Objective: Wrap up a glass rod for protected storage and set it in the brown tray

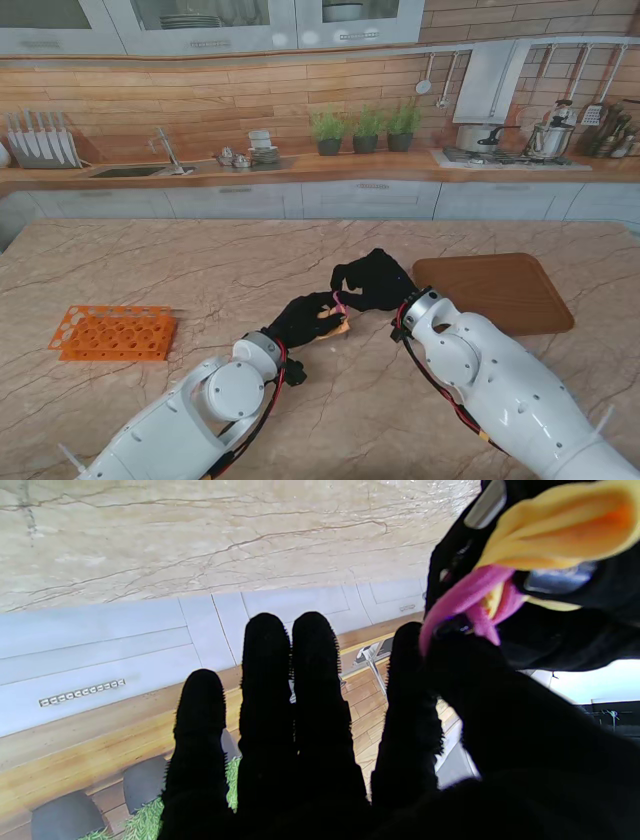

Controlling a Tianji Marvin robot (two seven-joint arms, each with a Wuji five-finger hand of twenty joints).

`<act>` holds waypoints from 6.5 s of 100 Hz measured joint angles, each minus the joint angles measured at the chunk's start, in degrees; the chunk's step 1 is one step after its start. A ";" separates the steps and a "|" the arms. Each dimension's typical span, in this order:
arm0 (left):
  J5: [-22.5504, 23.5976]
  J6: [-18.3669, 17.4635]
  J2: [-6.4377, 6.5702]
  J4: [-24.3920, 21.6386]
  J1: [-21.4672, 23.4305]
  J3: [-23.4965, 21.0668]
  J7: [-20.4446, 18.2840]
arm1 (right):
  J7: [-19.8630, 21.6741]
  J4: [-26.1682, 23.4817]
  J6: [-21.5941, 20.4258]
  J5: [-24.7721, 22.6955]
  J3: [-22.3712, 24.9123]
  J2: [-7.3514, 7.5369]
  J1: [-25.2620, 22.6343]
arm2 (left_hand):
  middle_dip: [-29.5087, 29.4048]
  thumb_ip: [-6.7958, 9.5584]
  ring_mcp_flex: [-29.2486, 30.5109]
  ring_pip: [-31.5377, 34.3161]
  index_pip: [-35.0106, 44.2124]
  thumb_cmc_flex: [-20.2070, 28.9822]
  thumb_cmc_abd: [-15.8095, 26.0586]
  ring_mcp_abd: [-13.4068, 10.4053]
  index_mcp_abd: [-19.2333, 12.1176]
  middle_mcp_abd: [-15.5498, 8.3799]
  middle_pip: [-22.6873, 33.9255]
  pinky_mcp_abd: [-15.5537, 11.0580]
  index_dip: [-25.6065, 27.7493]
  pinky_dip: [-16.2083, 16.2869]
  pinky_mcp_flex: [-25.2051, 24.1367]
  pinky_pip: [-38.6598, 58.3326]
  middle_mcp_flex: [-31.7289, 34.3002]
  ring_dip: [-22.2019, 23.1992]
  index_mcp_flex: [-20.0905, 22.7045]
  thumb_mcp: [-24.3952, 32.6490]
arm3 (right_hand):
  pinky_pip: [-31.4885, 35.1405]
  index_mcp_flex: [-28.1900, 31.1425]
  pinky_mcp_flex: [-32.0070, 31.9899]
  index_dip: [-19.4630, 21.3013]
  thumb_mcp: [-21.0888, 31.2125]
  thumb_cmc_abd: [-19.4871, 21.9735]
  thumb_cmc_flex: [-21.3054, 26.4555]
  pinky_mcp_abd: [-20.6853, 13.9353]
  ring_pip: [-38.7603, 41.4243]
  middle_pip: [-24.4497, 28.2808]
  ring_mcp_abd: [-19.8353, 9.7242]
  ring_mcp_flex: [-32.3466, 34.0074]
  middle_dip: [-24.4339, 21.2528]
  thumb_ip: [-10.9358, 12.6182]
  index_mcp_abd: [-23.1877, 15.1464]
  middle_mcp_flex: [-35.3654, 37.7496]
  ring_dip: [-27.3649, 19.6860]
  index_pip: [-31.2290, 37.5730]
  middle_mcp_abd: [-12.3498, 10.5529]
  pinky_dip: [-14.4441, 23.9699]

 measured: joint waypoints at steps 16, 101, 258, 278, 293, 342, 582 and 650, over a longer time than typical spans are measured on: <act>-0.11 0.09 -0.02 0.00 0.04 0.01 0.16 | 0.44 -0.55 0.60 0.01 -0.01 0.02 -0.22 | 0.00 0.00 0.00 0.01 0.00 0.00 -0.04 0.00 0.18 -0.07 0.01 -0.01 -0.01 0.01 0.00 0.00 0.07 0.00 0.06 0.32 | 0.00 0.01 0.00 -0.01 -0.02 -1.10 -3.43 0.00 0.00 0.00 0.08 0.00 0.08 0.01 1.27 0.00 0.00 0.57 0.02 0.00; 0.52 -1.34 -0.56 1.22 0.30 0.02 2.00 | 2.36 -3.15 2.42 -3.94 0.84 0.95 -1.65 | -0.03 0.61 0.00 0.07 -9.43 -14.97 -7.17 -2.15 2.27 -1.71 -1.05 -3.36 1.31 4.15 0.29 0.00 0.29 0.05 -1.60 -8.43 | 0.00 4.12 -0.05 7.87 -3.38 -0.05 -8.25 0.60 0.00 0.01 0.24 0.00 0.63 2.39 3.51 0.00 0.00 -6.62 0.11 0.00; -3.29 -0.52 -1.55 -0.13 1.20 -1.22 3.09 | -6.42 -1.01 -2.21 -14.77 -0.36 2.74 -1.00 | 0.85 -7.16 0.00 0.07 2.14 -7.03 -5.60 0.42 4.72 1.49 -5.85 -1.58 -0.20 6.31 0.31 0.02 0.70 0.66 -1.02 0.93 | -0.60 -13.07 -0.19 10.83 -9.54 -5.10 -7.89 0.80 -0.62 -0.64 -2.16 -2.39 0.72 6.99 9.35 -20.58 0.00 -8.60 0.37 0.00; -2.96 -0.69 -1.61 0.00 1.13 -1.14 3.65 | -5.38 -1.58 -1.89 -12.74 0.31 2.55 -2.05 | 0.84 -7.16 0.00 0.07 3.60 -5.21 -5.60 0.42 4.73 1.48 -5.85 -1.54 2.67 6.31 0.31 0.02 0.71 0.66 -1.02 -0.35 | -0.60 -14.39 -0.19 10.22 -8.41 -5.10 -7.87 0.75 -0.62 -0.63 -2.17 -2.40 0.71 7.81 9.99 -20.58 0.00 -8.68 0.38 0.00; -1.41 -0.98 -1.67 0.33 0.87 -0.89 4.28 | -4.71 -3.12 -1.50 -12.73 2.22 2.33 -4.06 | 0.82 -7.16 0.00 0.07 4.43 -5.20 -5.60 0.42 4.73 1.40 -5.85 -1.54 4.08 6.31 0.31 0.02 0.72 0.66 -1.02 -1.20 | -0.60 -14.41 -0.19 9.89 -7.14 -5.10 -7.87 0.70 -0.62 -0.62 -2.18 -2.40 0.70 8.32 10.12 -20.58 0.00 -8.71 0.58 0.00; -0.34 -2.84 -1.83 2.05 0.35 -0.88 5.33 | -1.19 -8.05 0.63 -8.30 6.19 1.61 -9.46 | 0.86 -3.98 0.00 0.07 6.68 2.23 -5.79 -0.19 4.16 -0.59 -2.86 -1.54 6.36 6.31 0.31 0.03 0.77 0.67 -1.06 0.55 | -0.60 -10.75 0.78 6.15 -2.59 -7.94 -6.43 0.68 -0.62 0.04 -2.18 -0.65 -0.01 4.53 8.84 -14.44 0.00 -9.77 0.75 0.00; -2.49 -3.97 -1.55 1.73 0.28 -1.08 3.27 | 2.77 -7.16 3.75 12.84 6.87 -1.57 -9.77 | 0.83 -3.94 0.00 0.09 5.92 1.18 -6.16 -0.20 4.05 -0.69 -1.68 -1.59 6.38 10.33 0.40 0.04 0.77 0.67 -1.09 4.06 | -2.55 -9.77 3.48 1.67 8.54 -9.18 3.02 -0.08 -1.42 -0.79 -2.41 1.63 -0.74 -2.06 -6.60 -5.01 0.00 0.93 -2.66 0.71; -1.21 -6.21 -1.32 3.27 -0.06 -0.82 3.81 | 4.56 -6.05 4.52 15.89 4.96 -1.96 -8.15 | 1.38 -0.58 0.00 0.12 -7.83 -12.94 -8.48 -2.35 3.20 -2.14 -1.64 -4.42 2.02 12.24 0.76 0.04 0.78 1.36 -2.25 -1.64 | -2.52 -4.37 3.86 -0.89 6.94 -7.62 6.78 -0.11 -0.76 -3.12 -2.52 4.46 -1.58 -2.84 -6.69 3.01 0.00 1.40 -3.63 0.71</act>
